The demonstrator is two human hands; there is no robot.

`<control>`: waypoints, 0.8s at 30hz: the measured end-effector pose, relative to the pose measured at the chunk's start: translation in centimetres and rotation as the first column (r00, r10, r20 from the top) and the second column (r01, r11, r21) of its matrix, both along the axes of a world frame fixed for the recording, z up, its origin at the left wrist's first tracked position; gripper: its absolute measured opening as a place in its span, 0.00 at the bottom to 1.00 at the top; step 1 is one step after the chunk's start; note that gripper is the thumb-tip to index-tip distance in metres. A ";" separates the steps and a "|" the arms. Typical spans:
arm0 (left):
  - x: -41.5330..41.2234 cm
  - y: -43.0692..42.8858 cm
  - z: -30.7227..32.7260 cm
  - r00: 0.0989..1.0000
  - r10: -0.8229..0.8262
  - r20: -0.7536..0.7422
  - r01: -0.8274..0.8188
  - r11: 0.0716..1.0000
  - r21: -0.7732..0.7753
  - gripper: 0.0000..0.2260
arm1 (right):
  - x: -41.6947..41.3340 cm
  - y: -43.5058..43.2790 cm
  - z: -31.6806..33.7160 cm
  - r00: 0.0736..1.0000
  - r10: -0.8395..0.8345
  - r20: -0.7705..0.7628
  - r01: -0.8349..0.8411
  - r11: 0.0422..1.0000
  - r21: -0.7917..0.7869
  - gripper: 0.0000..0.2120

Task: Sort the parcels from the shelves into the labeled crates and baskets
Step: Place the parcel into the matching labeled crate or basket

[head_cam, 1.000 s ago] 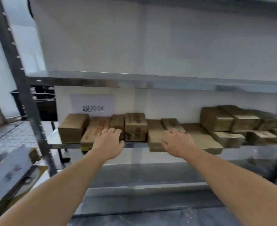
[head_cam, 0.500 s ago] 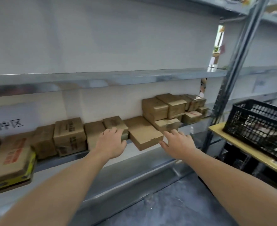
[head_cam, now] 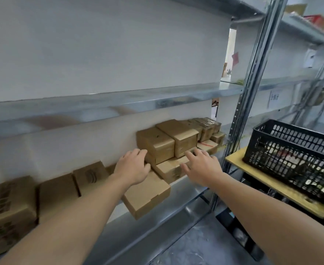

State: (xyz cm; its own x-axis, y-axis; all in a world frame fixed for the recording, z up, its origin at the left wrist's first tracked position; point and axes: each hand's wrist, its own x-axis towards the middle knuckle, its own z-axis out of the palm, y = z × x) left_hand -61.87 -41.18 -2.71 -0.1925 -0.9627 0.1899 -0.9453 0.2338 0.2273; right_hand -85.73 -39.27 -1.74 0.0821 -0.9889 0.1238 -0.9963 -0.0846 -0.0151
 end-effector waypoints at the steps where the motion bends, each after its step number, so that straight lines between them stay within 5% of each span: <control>1: -0.4 -1.6 0.0 1.000 0.000 0.003 0.000 1.000 -0.004 0.24 | -0.2 -1.4 0.1 1.000 -0.004 0.003 0.004 1.000 -0.012 0.26; 18: -7.1 -16.5 -4.8 0.984 0.176 0.033 -0.178 0.982 0.063 0.28 | -3.8 -20.1 -1.6 0.970 0.234 0.060 -0.234 0.972 -0.010 0.25; 24: -7.8 -16.8 -7.3 0.952 0.253 -0.174 -0.255 0.967 0.012 0.26 | -4.8 -24.8 -3.8 0.927 0.366 0.083 -0.369 0.929 0.023 0.26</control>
